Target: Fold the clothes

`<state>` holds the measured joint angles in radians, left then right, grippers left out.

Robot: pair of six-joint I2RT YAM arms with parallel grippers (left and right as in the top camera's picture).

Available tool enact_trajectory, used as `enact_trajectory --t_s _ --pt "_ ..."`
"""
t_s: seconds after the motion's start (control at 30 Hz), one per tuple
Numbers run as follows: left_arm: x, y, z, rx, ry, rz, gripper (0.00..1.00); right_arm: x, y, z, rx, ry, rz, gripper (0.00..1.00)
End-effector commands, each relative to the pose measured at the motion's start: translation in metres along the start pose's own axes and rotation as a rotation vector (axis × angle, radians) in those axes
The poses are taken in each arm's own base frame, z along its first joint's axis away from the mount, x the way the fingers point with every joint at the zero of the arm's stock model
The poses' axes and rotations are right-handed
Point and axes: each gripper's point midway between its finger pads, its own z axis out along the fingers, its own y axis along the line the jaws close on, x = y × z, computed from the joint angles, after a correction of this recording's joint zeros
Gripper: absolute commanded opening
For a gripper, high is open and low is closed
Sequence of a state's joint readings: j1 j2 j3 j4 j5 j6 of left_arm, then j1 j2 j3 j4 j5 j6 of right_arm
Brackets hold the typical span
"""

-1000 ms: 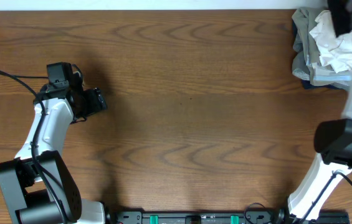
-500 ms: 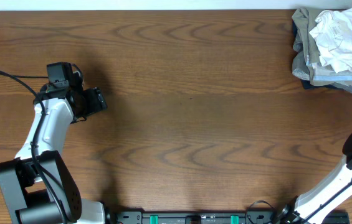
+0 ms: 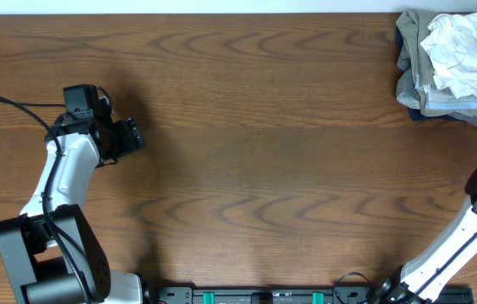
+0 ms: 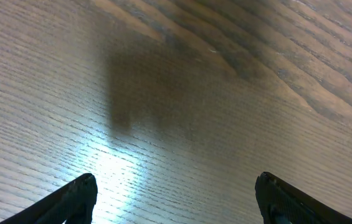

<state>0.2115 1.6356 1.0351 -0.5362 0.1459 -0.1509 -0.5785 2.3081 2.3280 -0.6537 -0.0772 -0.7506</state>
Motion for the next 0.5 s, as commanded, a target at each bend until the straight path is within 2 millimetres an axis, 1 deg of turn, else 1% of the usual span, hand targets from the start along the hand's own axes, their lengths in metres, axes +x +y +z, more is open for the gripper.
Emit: enact_trajectory --t_s 0.0,0.07,0.17,0.3,0.37,0.4,0.43,0.47 --pt "-0.005 0.003 0.001 -0.014 -0.009 -0.015 0.82 -0.015 -0.005 -0.01 0.017 -0.036 -0.021 0.01" --pt "-0.006 0.003 0.001 -0.014 -0.012 -0.014 0.82 -0.017 0.005 -0.009 -0.017 -0.04 -0.025 0.01" --pt "-0.007 0.003 0.001 -0.013 -0.014 -0.014 0.82 -0.023 0.032 -0.01 -0.108 -0.047 -0.033 0.01" --pt "-0.007 0.002 0.001 -0.013 -0.017 -0.014 0.82 -0.039 0.088 -0.015 -0.267 -0.056 -0.048 0.02" --pt "-0.008 0.002 0.001 -0.013 -0.018 -0.013 0.82 -0.048 0.111 -0.017 -0.31 -0.05 -0.032 0.03" --pt "-0.008 0.002 0.001 -0.012 -0.02 -0.013 0.82 -0.053 0.124 -0.017 -0.331 -0.046 -0.013 0.08" --pt "-0.008 0.002 0.001 -0.012 -0.021 -0.013 0.82 -0.058 0.139 -0.018 -0.357 -0.044 -0.002 0.27" --pt "-0.008 0.002 0.001 -0.012 -0.021 -0.013 0.82 -0.062 0.15 -0.019 -0.375 -0.04 -0.004 0.36"
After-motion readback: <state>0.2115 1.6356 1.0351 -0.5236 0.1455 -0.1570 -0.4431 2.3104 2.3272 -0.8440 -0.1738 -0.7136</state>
